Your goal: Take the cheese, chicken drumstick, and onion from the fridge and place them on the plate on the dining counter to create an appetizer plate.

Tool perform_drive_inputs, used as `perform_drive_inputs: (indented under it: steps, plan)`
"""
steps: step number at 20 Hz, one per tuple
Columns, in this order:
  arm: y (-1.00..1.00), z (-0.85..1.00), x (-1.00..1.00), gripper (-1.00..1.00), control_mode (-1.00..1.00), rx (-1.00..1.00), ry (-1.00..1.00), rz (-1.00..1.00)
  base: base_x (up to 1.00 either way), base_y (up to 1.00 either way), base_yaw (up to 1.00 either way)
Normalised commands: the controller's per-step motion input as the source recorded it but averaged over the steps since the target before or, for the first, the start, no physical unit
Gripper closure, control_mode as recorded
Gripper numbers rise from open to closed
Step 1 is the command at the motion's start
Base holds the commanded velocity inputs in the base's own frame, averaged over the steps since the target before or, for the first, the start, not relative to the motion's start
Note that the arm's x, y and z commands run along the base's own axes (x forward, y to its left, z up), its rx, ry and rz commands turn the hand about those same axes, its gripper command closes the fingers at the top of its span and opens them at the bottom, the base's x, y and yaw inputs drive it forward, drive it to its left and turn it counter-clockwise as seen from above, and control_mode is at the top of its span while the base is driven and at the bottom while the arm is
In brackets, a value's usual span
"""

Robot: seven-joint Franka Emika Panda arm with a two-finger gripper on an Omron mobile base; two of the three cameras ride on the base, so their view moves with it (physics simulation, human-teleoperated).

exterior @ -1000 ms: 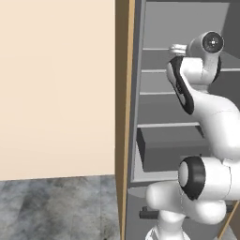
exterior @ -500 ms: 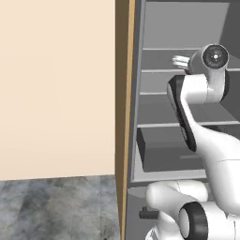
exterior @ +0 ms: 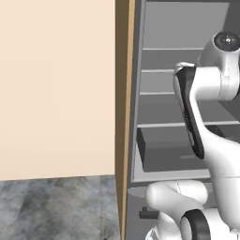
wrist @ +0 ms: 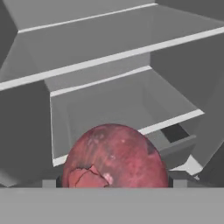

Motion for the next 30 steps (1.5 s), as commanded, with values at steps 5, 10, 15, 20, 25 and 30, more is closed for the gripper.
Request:
perform_drive_inputs:
  steps: [5, 10, 15, 20, 25, 30]
  plan:
    - [0.11, -0.31, 0.07, 1.00, -1.00, 0.08, 0.38, 0.04, 0.00, 0.00, 0.00]
    - [0.05, -0.04, 0.00, 1.00, 1.00, 0.00, 0.02, 0.00, -0.59, 0.50, -0.01]
    - [0.00, 0.00, 0.00, 1.00, 1.00, 0.00, 0.00, 0.00, -1.00, 0.92, -0.09]
    - [0.00, 0.00, 0.00, 1.00, 1.00, 0.00, 0.00, 0.00, -1.00, 0.99, 0.17]
    - [0.00, 0.00, 0.00, 1.00, 1.00, 0.00, 0.00, 0.00, -1.00, 0.78, 0.58]
    - [0.00, 0.00, 0.00, 1.00, 1.00, 0.00, 0.00, 0.00, -1.00, 0.70, 0.70]
